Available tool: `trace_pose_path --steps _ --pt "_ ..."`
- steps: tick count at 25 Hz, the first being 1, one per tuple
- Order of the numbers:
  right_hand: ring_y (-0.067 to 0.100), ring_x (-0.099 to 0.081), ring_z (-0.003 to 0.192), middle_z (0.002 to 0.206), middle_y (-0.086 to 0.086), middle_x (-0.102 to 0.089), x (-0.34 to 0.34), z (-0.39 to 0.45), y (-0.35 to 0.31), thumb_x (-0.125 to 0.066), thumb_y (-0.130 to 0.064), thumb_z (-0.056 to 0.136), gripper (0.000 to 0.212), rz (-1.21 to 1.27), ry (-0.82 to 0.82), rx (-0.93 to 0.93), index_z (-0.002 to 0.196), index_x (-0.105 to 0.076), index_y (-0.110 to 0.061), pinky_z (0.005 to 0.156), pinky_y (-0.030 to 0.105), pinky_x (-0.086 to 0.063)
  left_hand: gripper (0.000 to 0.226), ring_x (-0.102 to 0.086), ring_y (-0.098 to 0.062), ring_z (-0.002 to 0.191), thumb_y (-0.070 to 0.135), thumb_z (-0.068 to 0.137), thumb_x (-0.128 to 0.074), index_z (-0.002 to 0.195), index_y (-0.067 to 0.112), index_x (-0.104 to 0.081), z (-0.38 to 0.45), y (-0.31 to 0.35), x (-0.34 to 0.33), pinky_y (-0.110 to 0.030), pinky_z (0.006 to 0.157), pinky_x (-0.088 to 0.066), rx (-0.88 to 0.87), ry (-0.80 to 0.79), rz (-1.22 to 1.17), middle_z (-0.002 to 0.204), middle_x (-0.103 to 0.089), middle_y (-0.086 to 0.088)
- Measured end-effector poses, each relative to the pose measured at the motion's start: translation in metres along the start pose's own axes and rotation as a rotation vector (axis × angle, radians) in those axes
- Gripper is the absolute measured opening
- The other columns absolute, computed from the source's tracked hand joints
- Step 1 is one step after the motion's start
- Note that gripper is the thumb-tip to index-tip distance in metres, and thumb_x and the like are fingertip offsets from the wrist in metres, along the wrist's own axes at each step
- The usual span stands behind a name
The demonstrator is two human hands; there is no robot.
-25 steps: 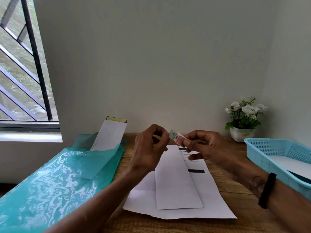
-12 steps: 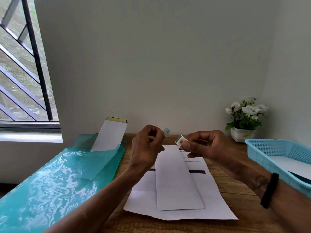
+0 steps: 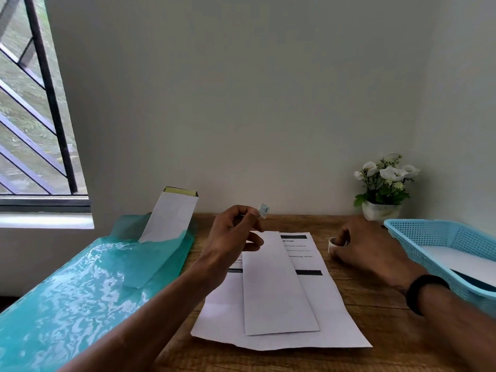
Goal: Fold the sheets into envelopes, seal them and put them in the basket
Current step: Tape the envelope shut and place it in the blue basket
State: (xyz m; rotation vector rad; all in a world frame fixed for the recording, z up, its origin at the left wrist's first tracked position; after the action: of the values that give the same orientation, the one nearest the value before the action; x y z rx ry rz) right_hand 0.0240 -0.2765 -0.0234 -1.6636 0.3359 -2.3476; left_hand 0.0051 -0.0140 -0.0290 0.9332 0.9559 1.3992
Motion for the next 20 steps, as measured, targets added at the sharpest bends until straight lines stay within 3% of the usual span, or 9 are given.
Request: trace_pose_path --steps 3,5,7,9,12,15,20 --pt "0.010 -0.066 0.085 0.092 -0.009 -0.072 0.001 0.000 -0.008 -0.078 -0.037 0.085 0.013 0.114 0.139 0.088 0.088 -0.070 -0.028 0.077 0.036 -0.060 0.026 -0.069 -0.017 0.069 0.028 0.109 -0.052 0.116 0.006 -0.065 -0.002 0.001 -0.002 -0.029 0.069 -0.061 0.016 -0.070 0.003 0.092 -0.073 -0.009" --pt "0.010 -0.069 0.081 0.089 -0.008 -0.074 0.003 -0.003 -0.022 -0.072 -0.034 0.094 0.009 0.410 0.147 0.153 0.095 -0.073 -0.025 0.068 0.029 -0.057 0.027 -0.069 -0.017 0.069 0.029 0.109 -0.051 0.116 0.008 -0.064 -0.003 0.003 -0.006 -0.028 0.068 -0.059 0.022 -0.109 0.028 0.093 -0.074 -0.007" --pt "0.016 -0.072 0.074 0.087 0.006 -0.079 0.003 -0.010 -0.040 -0.063 -0.032 0.101 0.020 0.872 -0.047 0.082 0.102 -0.074 -0.016 0.060 0.026 -0.058 0.023 -0.070 -0.015 0.067 0.033 0.108 -0.051 0.112 0.013 -0.062 -0.008 0.006 -0.008 -0.028 0.065 -0.059 -0.100 -0.139 0.197 0.089 -0.074 -0.002" --pt "0.024 -0.073 0.075 0.093 0.016 -0.080 0.002 -0.018 -0.051 -0.062 -0.038 0.101 0.032 1.131 -0.271 0.001 0.107 -0.074 -0.009 0.067 0.034 -0.062 0.014 -0.068 -0.010 0.066 0.035 0.109 -0.048 0.109 0.023 -0.056 -0.012 0.006 -0.007 -0.031 0.062 -0.059 -0.433 -0.198 0.619 0.086 -0.071 0.006" --pt "0.024 -0.075 0.084 0.101 0.014 -0.079 -0.001 -0.017 -0.046 -0.076 -0.040 0.088 0.038 1.178 -0.396 0.003 0.111 -0.076 -0.009 0.077 0.038 -0.061 0.008 -0.059 -0.005 0.069 0.032 0.111 -0.043 0.116 0.032 -0.049 -0.019 0.006 -0.009 -0.037 0.064 -0.056 -0.693 -0.307 1.020 0.093 -0.066 0.014" --pt "0.024 -0.073 0.087 0.106 0.017 -0.079 0.000 -0.014 -0.040 -0.084 -0.024 0.078 0.041 1.215 -0.431 0.012 0.114 -0.075 -0.006 0.080 0.037 -0.061 0.021 -0.064 -0.008 0.076 0.026 0.109 -0.048 0.129 0.031 -0.049 -0.019 0.009 -0.005 -0.039 0.066 -0.058 -0.731 -0.312 1.037 0.106 -0.070 0.010" --pt "0.026 -0.075 0.084 0.103 0.021 -0.078 0.000 -0.014 -0.037 -0.085 -0.006 0.073 0.042 1.252 -0.455 -0.001 0.113 -0.073 0.001 0.079 0.039 -0.064 0.017 -0.061 -0.006 0.075 0.025 0.108 -0.052 0.125 0.027 -0.054 -0.016 0.013 -0.001 -0.025 0.063 -0.054 -0.826 -0.293 0.991 0.107 -0.070 0.006"
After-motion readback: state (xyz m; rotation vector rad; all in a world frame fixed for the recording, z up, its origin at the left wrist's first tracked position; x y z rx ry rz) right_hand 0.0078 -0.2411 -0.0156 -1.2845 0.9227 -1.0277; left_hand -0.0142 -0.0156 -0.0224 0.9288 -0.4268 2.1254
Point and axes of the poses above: each hand's wrist, its own z-axis towards the middle knuckle, its own x-axis out of the back of the hand, y = z × x, the point moved 1 cm from there along z, towards the middle knuckle
